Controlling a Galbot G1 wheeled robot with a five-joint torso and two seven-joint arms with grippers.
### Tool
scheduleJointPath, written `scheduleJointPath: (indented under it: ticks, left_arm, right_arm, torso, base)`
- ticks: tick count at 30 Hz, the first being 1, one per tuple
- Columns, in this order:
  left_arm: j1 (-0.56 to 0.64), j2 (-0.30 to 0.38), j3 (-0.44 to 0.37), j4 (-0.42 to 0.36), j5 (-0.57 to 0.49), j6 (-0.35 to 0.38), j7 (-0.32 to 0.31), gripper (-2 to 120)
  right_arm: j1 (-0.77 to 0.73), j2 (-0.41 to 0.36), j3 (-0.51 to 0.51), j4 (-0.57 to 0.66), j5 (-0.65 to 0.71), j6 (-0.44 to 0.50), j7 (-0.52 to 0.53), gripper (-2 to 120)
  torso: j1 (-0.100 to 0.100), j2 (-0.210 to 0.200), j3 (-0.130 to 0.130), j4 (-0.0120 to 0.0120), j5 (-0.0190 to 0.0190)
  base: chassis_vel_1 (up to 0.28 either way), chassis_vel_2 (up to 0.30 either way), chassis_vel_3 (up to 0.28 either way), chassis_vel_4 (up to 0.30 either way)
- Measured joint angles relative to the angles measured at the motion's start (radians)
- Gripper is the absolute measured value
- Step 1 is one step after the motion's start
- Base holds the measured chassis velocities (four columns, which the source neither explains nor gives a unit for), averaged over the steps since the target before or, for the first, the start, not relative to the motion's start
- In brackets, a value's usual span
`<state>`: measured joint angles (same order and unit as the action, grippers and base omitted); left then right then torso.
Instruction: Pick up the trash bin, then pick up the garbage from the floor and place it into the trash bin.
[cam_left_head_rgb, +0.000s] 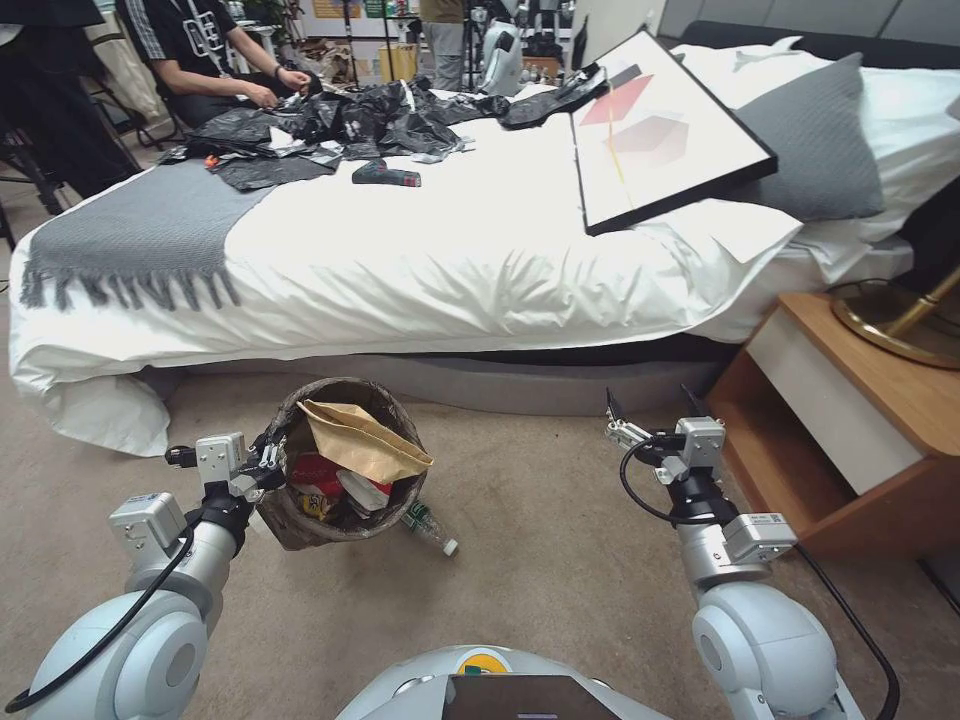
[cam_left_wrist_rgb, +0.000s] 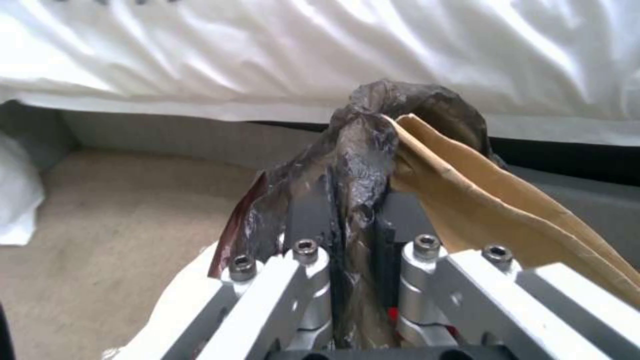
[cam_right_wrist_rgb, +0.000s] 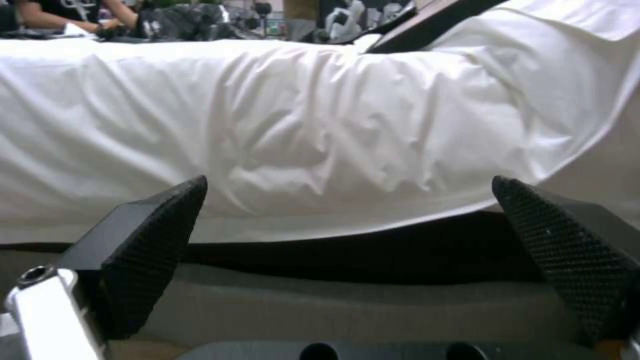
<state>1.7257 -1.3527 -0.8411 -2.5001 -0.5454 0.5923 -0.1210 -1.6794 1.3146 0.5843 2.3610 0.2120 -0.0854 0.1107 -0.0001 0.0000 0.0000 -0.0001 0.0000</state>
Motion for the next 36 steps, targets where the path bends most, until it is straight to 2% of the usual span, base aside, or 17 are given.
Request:
scheduleJointPath:
  ticks: [36]
  left_arm:
    - [0.001, 0.002, -0.021, 0.0, -0.01, -0.004, 0.0, 8]
  right_arm:
    - [0.027, -0.01, -0.027, -0.016, 0.004, -0.007, 0.013, 100]
  torso:
    - [0.0, 0.0, 0.0, 0.0002, 0.0]
  base:
    - [0.07, 0.068, 0.07, 0.069]
